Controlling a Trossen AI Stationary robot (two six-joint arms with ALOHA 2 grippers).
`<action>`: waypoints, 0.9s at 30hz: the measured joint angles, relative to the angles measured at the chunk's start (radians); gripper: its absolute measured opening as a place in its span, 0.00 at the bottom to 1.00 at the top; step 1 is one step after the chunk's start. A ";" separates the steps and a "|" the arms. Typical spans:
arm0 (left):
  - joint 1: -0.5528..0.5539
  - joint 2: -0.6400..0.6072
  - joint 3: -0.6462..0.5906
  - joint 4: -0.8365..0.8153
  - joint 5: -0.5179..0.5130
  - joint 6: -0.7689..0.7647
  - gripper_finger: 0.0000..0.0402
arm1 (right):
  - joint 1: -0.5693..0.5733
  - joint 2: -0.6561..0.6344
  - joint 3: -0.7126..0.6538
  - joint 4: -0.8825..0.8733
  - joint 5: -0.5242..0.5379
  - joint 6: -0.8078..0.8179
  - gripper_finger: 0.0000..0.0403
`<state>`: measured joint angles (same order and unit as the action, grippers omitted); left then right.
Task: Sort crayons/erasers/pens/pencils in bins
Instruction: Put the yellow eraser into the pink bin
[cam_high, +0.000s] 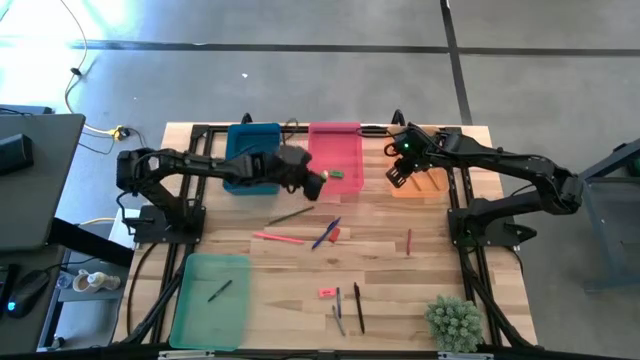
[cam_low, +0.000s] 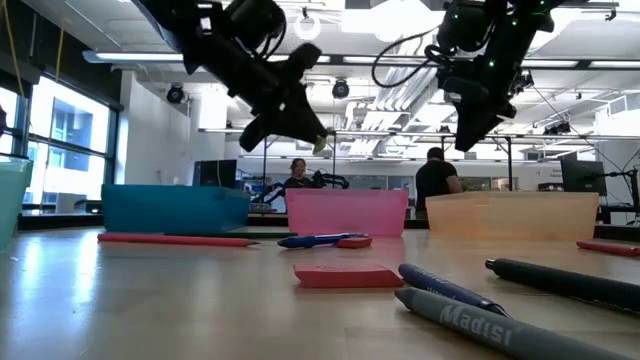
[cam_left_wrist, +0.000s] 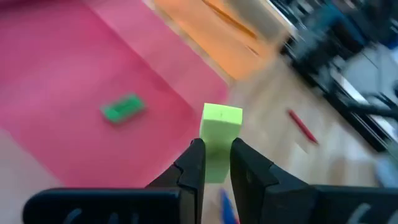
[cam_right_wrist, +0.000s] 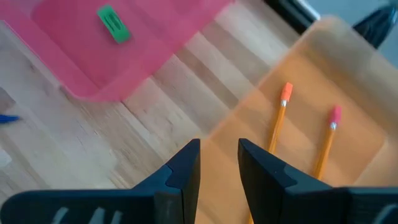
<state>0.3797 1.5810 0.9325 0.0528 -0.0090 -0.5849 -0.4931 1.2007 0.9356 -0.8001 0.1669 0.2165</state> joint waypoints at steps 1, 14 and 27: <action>0.016 0.007 0.001 0.005 -0.008 0.002 0.11 | 0.000 0.000 0.000 0.016 0.000 -0.013 0.24; 0.081 0.161 0.047 0.020 -0.044 0.012 0.11 | -0.076 0.000 0.000 0.187 0.007 -0.234 0.24; 0.112 0.195 0.065 -0.020 -0.072 0.012 0.17 | -0.149 0.000 0.000 0.188 -0.044 -0.221 0.24</action>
<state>0.4922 1.7760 0.9974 0.0331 -0.0805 -0.5725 -0.6418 1.2011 0.9356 -0.6125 0.1230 -0.0050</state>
